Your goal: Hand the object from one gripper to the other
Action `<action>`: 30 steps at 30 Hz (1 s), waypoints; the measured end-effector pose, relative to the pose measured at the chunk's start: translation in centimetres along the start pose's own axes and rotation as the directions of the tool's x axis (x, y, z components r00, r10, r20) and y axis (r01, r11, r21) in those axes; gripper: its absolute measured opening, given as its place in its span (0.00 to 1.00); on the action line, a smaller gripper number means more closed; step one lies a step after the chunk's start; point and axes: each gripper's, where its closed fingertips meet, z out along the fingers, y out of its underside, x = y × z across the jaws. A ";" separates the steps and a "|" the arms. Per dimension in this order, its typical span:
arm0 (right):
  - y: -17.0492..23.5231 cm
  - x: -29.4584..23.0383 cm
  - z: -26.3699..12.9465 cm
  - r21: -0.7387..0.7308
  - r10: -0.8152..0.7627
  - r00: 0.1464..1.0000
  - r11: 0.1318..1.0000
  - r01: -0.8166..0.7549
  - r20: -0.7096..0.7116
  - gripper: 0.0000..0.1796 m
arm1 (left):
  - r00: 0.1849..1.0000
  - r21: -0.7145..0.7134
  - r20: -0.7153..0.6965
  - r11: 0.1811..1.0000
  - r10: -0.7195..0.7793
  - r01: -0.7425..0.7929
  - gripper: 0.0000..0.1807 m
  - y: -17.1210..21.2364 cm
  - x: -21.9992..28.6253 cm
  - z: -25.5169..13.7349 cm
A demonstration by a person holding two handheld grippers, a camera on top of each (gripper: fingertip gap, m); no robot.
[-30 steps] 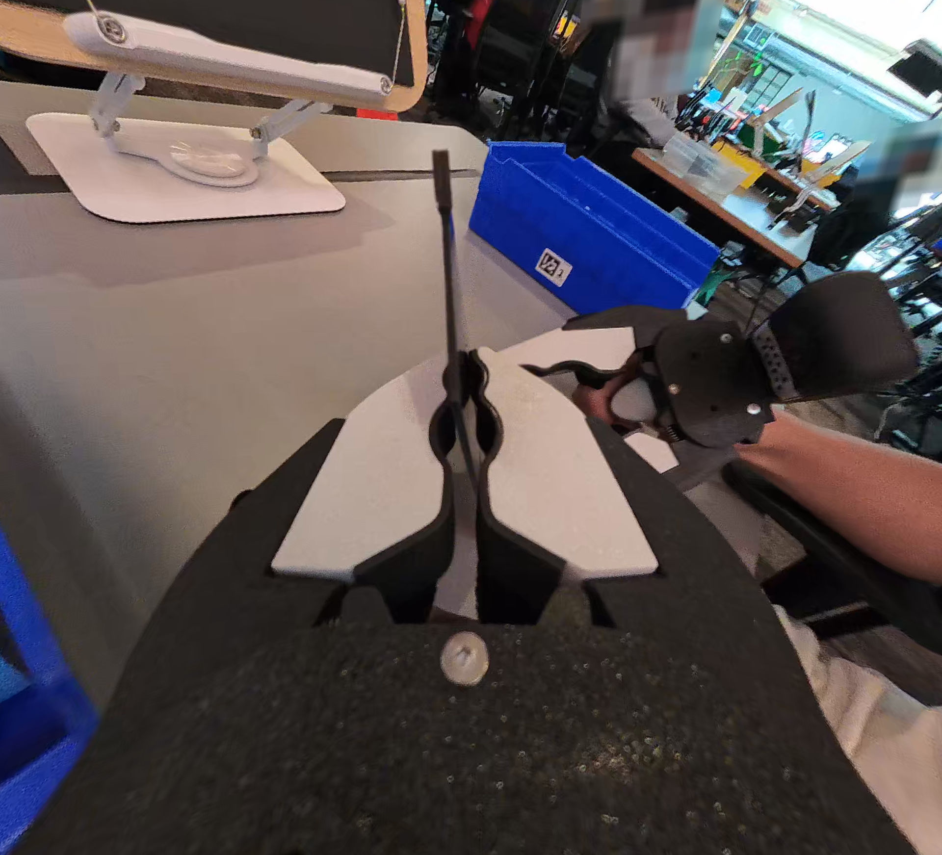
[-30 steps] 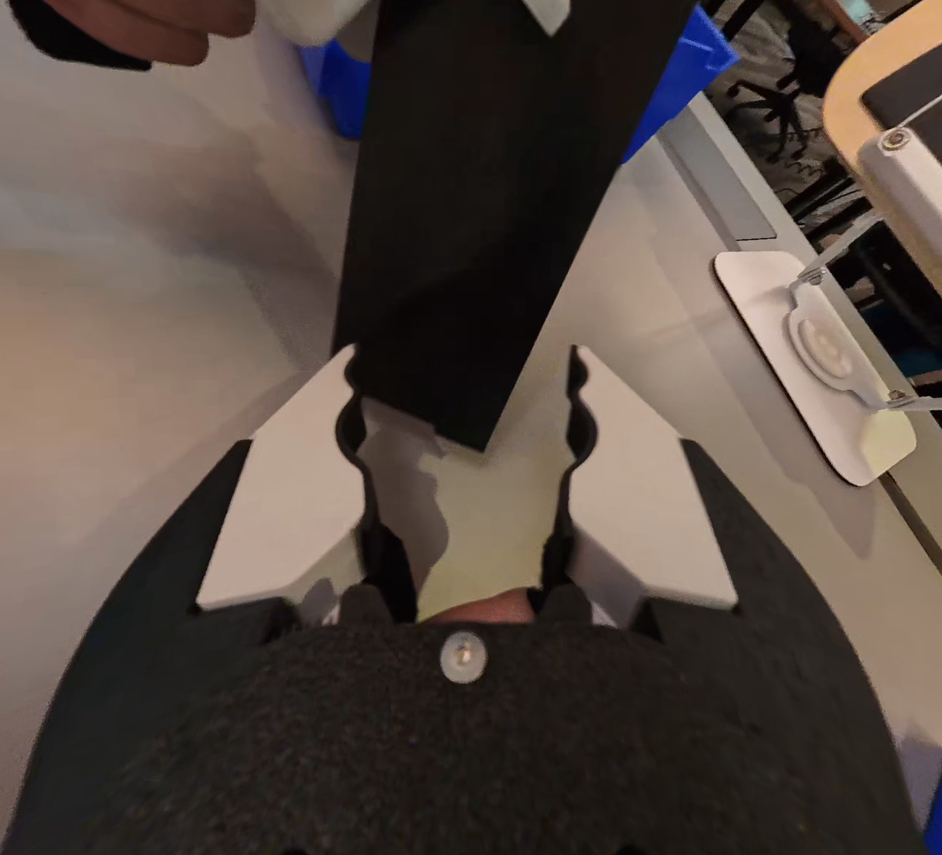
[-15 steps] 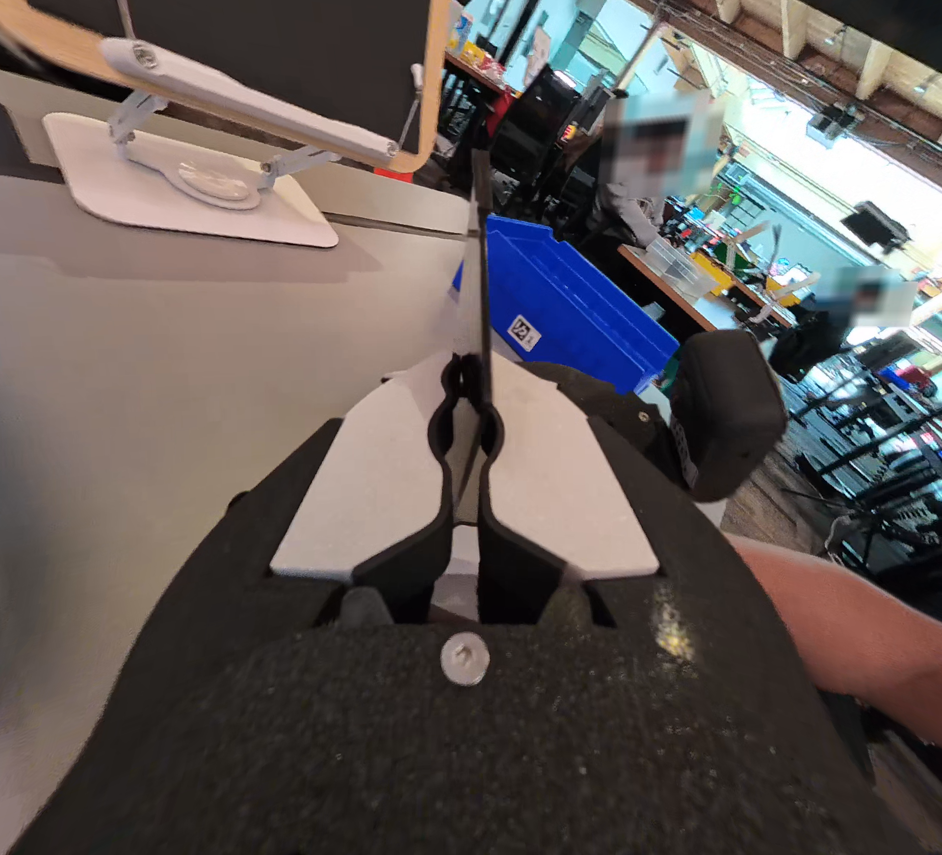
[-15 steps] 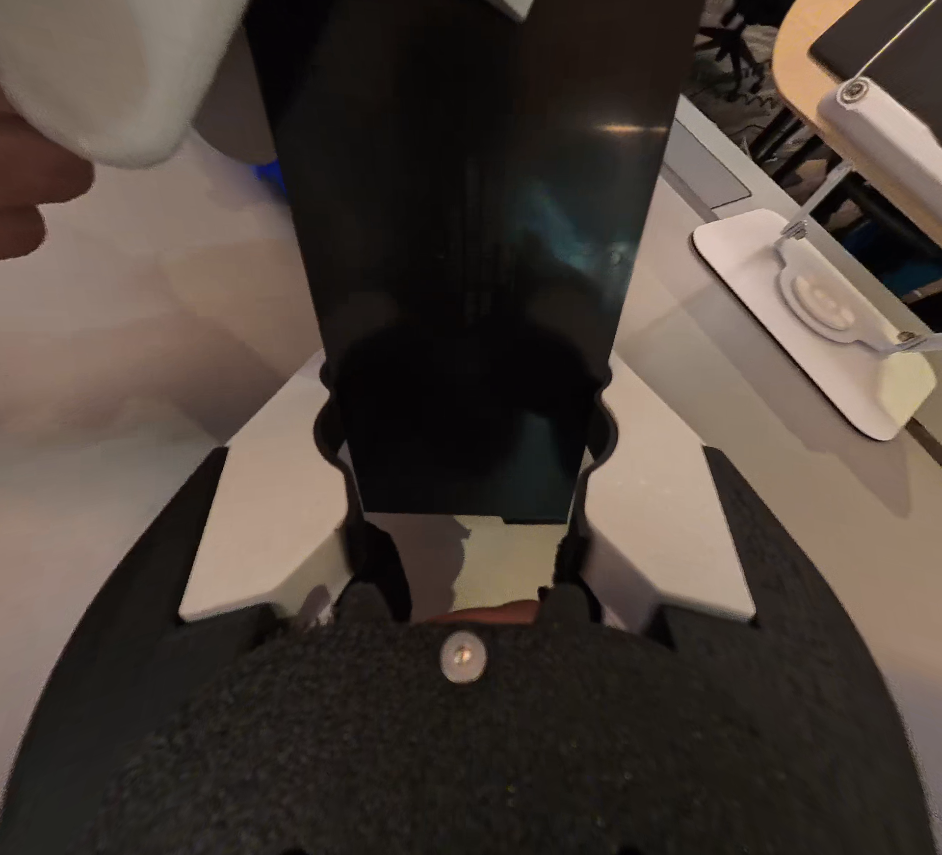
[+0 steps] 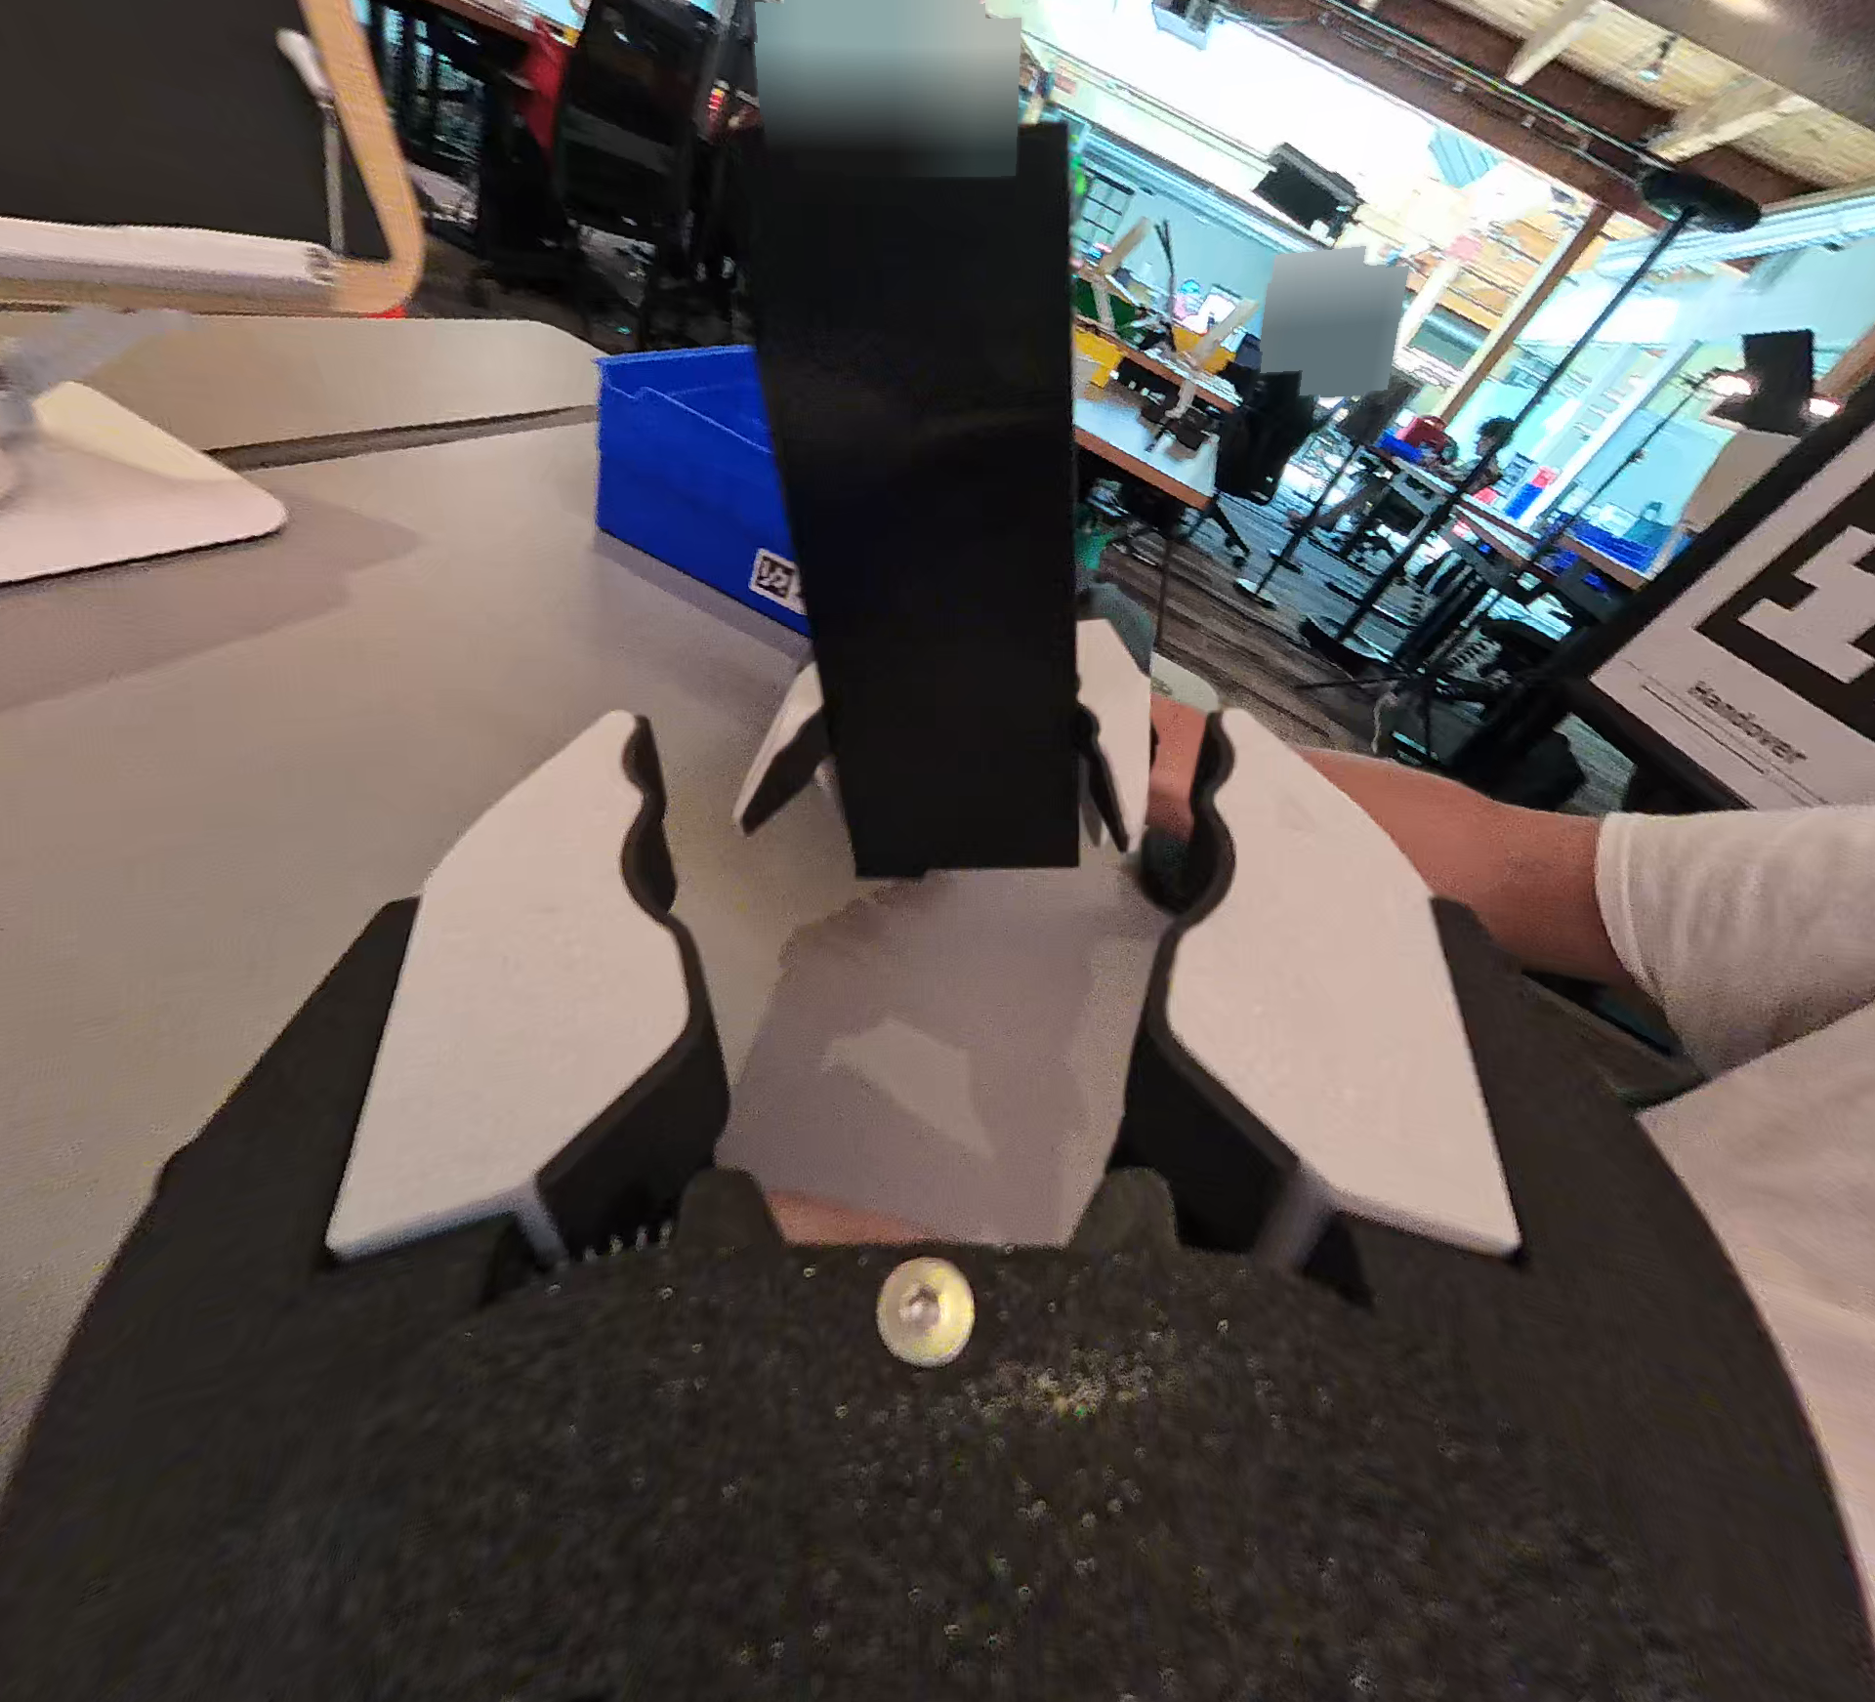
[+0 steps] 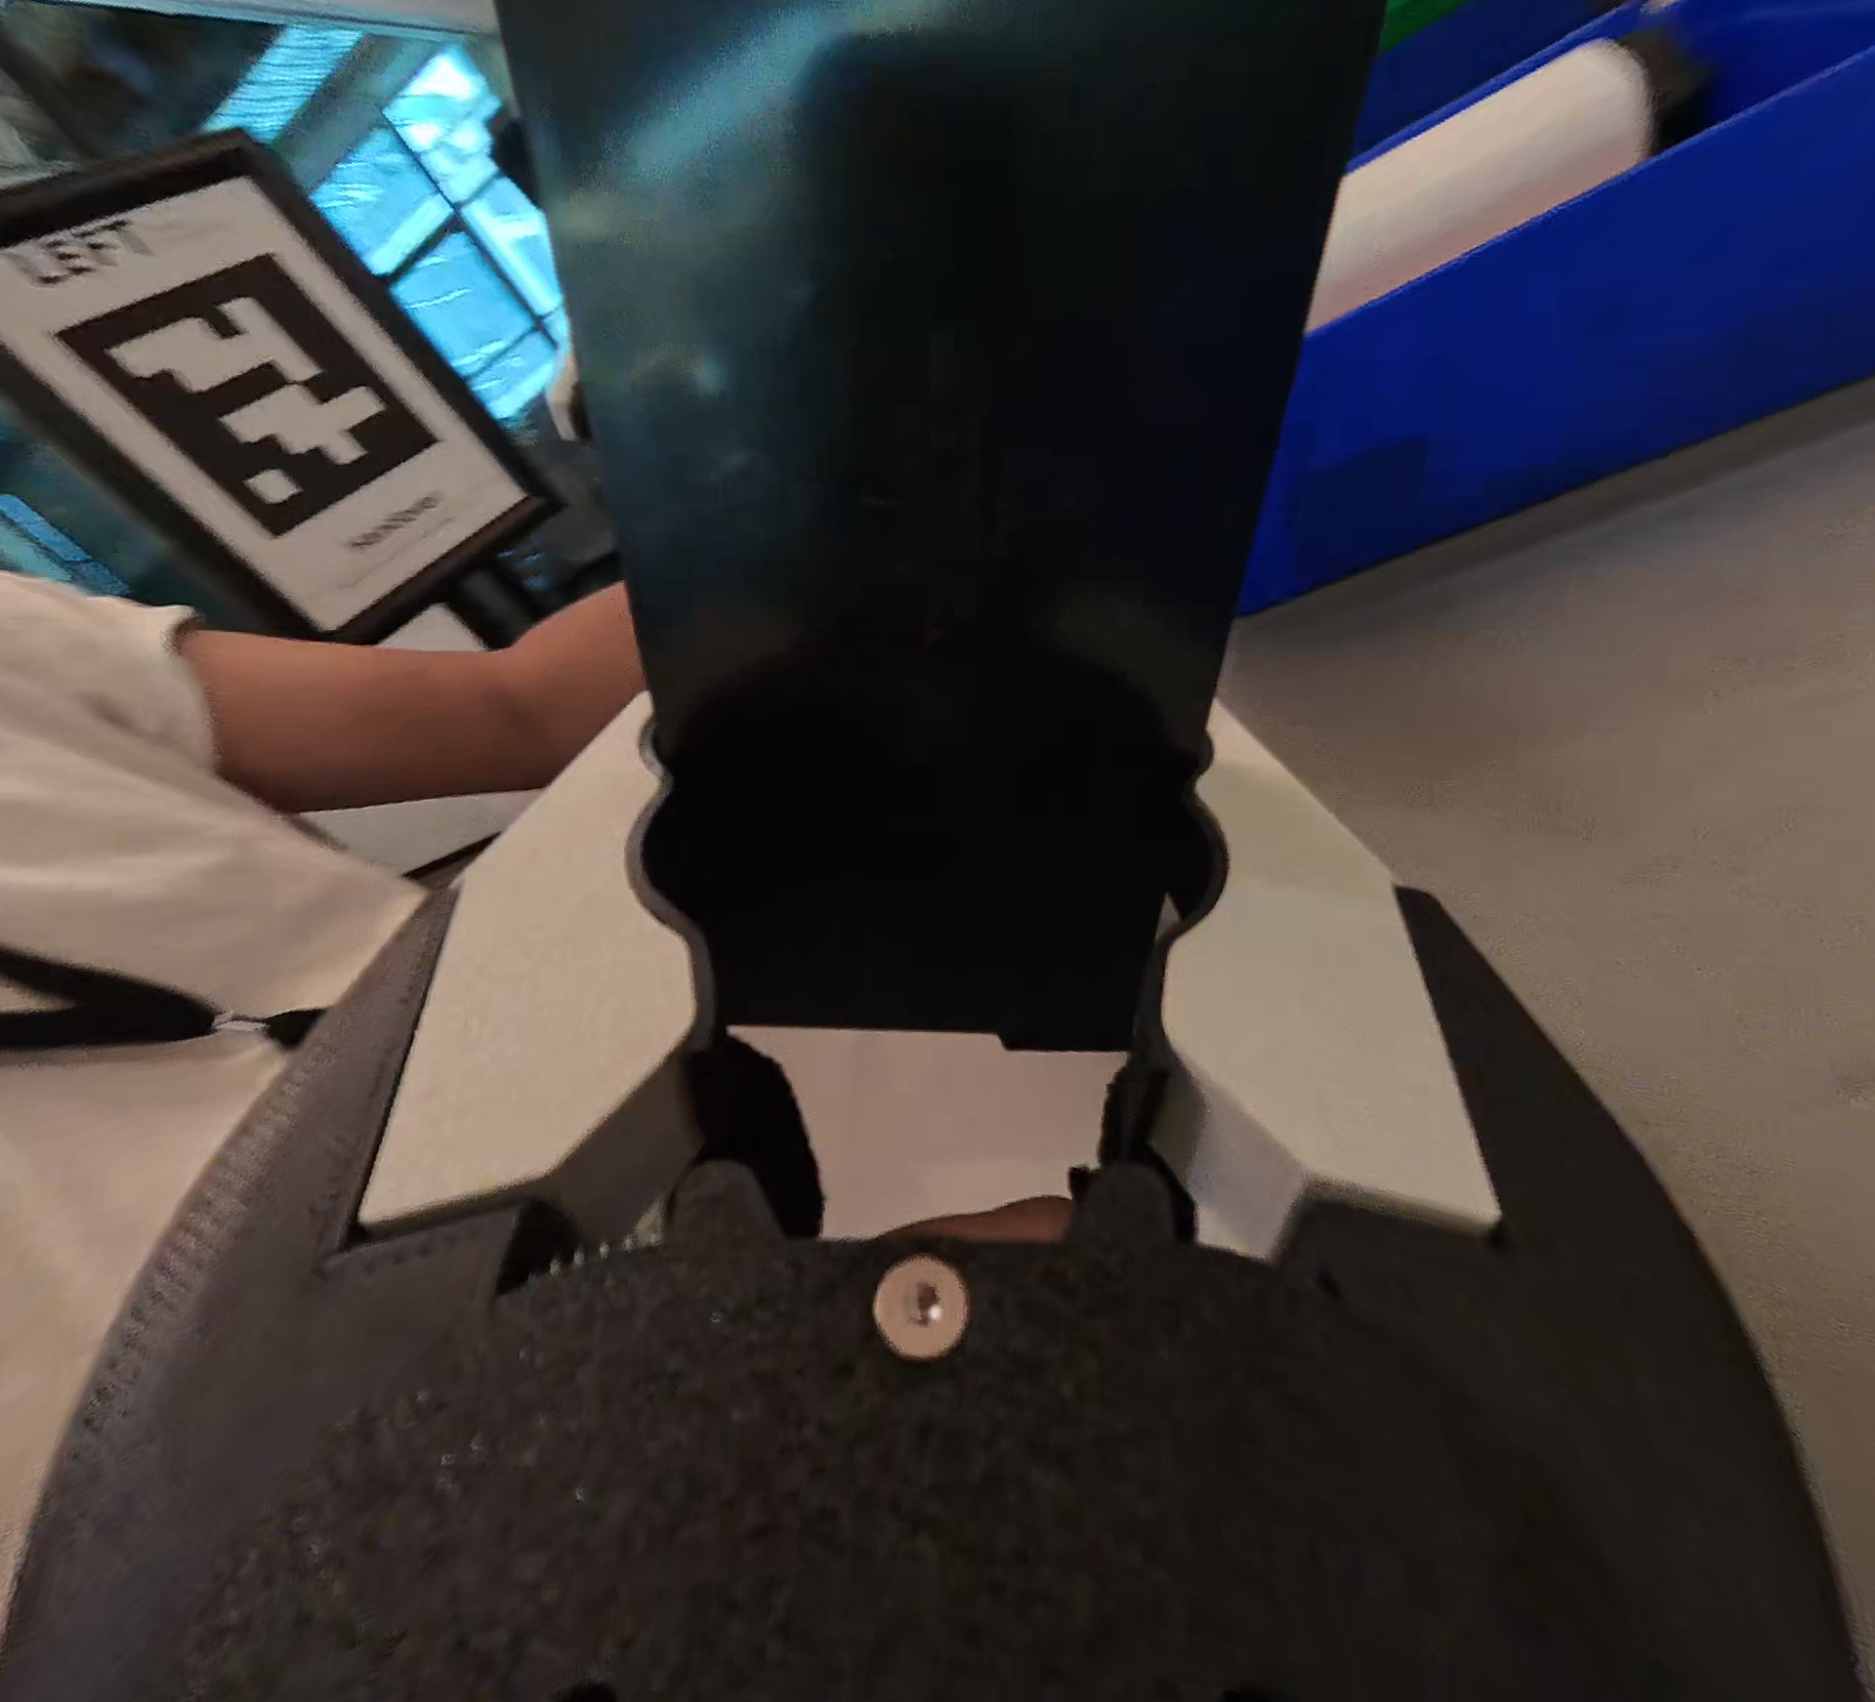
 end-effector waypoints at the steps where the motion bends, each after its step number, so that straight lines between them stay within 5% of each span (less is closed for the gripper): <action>1: 0.5 -0.4 0.6 -0.026 0.016 0.999 1.000 -0.015 0.032 0.53 | 1.000 -0.006 -0.006 1.000 0.001 -0.001 0.55 0.2 0.3 0.4; 8: 3.4 -0.9 5.5 -0.150 -0.038 0.999 0.988 0.038 0.007 0.54 | 0.997 -0.037 0.065 0.999 -0.034 0.036 0.64 1.3 -0.3 1.8; 12: 4.0 -1.5 6.4 -0.181 -0.070 0.998 0.981 0.070 0.007 0.53 | 1.000 -0.069 0.002 0.997 0.028 -0.027 0.49 1.7 0.6 1.7; 18: 3.2 -0.5 5.4 -0.109 -0.086 0.996 0.991 0.081 -0.038 0.55 | 0.997 -0.093 0.067 0.995 0.045 -0.038 0.49 1.4 -0.6 1.4; 21: 3.4 0.1 4.0 -0.136 -0.104 0.992 0.986 0.095 -0.064 0.58 | 0.965 -0.134 0.211 0.982 0.157 -0.130 0.49 1.1 -2.7 0.6; 26: 0.5 0.6 0.7 -0.114 -0.167 0.968 0.983 0.148 -0.187 0.50 | 0.674 -0.417 0.461 0.812 0.577 -0.409 0.49 0.9 -6.5 -1.3; 30: -3.5 0.3 -0.9 -0.105 -0.275 0.890 0.961 0.254 -0.363 0.38 | 0.362 -0.649 0.451 0.578 0.816 -0.495 0.49 0.8 -7.6 -1.8</action>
